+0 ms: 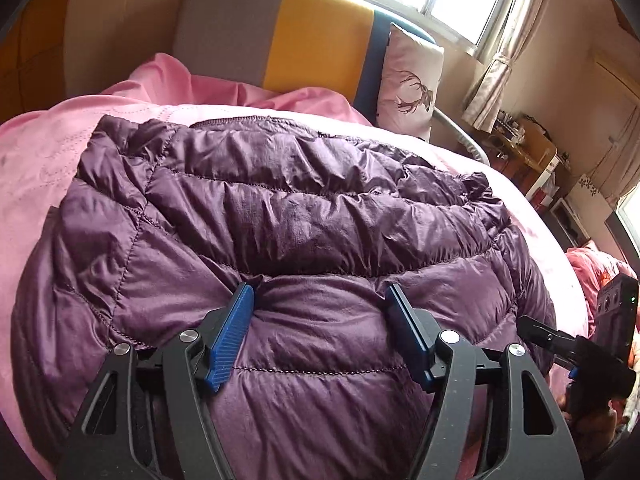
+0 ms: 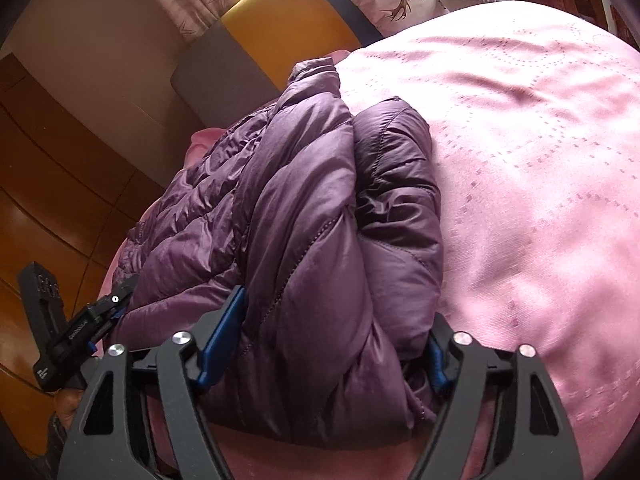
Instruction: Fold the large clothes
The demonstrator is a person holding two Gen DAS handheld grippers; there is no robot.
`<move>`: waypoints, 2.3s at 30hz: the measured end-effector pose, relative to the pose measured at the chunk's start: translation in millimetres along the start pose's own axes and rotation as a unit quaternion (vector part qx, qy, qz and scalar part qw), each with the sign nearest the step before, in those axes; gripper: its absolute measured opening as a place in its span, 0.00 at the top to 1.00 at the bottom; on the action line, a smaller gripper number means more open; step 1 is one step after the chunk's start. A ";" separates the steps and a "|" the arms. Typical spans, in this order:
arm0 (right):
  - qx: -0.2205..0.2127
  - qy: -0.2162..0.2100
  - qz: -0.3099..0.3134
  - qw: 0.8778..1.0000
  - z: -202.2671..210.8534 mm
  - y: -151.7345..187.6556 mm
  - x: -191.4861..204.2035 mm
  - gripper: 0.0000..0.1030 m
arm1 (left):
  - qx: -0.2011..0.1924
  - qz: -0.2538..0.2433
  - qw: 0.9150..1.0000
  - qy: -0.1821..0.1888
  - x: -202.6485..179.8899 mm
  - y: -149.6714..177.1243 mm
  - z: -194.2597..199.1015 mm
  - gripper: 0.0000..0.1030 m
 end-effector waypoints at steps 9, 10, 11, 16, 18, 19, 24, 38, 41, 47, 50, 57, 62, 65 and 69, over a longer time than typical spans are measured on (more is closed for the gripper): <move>-0.006 -0.051 0.031 0.998 36.0 -7.7 53.7 0.71 | 0.008 -0.008 1.000 -0.010 -0.9 16.8 -12.5 0.35; -0.011 -0.057 0.045 0.997 42.5 -8.6 66.5 0.71 | 0.008 -0.008 1.000 -0.010 -0.7 18.3 -14.1 0.35; -0.016 -0.065 0.062 0.996 49.2 -9.3 82.2 0.72 | 0.008 -0.007 1.000 -0.009 -0.7 18.7 -14.3 0.35; -0.032 -0.098 0.147 0.984 69.8 -4.3 169.0 0.73 | 0.005 0.003 1.000 0.004 0.9 21.8 -14.8 0.35; -0.027 -0.100 0.177 0.979 64.8 3.7 200.0 0.73 | 0.003 0.007 1.000 0.013 3.6 21.7 -14.5 0.35; -0.022 -0.102 0.186 0.977 61.6 7.7 211.9 0.73 | 0.002 0.012 1.000 0.020 4.8 22.1 -13.7 0.37; -0.008 -0.081 0.224 0.971 42.6 24.6 255.1 0.74 | -0.001 0.020 0.998 0.053 10.8 23.6 -9.5 0.41; -0.019 0.042 0.397 0.917 -9.3 99.3 330.2 0.72 | -0.136 0.128 0.969 0.165 98.5 5.9 166.7 0.44; -0.039 0.064 0.434 0.898 -20.2 121.7 337.3 0.68 | -0.161 0.130 0.960 0.190 109.6 -10.5 187.7 0.32; -0.075 0.054 0.462 0.882 -17.0 133.6 338.8 0.54 | -0.122 0.102 0.965 0.209 86.4 -37.0 162.9 0.27; -0.080 0.033 0.463 0.882 -11.6 131.9 338.6 0.47 | -0.075 0.097 0.969 0.216 78.5 -49.0 138.9 0.27; -0.034 -0.082 0.445 0.891 26.0 139.1 337.2 0.16 | 0.008 0.097 0.973 0.208 71.0 -45.5 94.8 0.83; -0.002 -0.185 0.360 0.915 74.6 108.5 293.8 0.20 | 0.017 0.090 0.975 0.205 74.8 -44.3 100.6 0.85; -0.022 -0.138 0.334 0.932 67.8 80.2 261.5 0.41 | 0.019 0.096 0.974 0.206 77.4 -49.0 99.8 0.85; -0.022 -0.089 0.350 0.932 40.7 79.5 245.2 0.43 | 0.025 0.098 0.975 0.197 81.5 -53.6 96.4 0.85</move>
Point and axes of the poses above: each gripper's, at about its wrist camera, not at the fingertips, and z roughly against the way its jaws point, x to its left, y to its underside, the point moved 10 cm from there along -z, roughly the way its jaws point, and after that the axes turned 12 degrees about y, right-handed, at the moved point
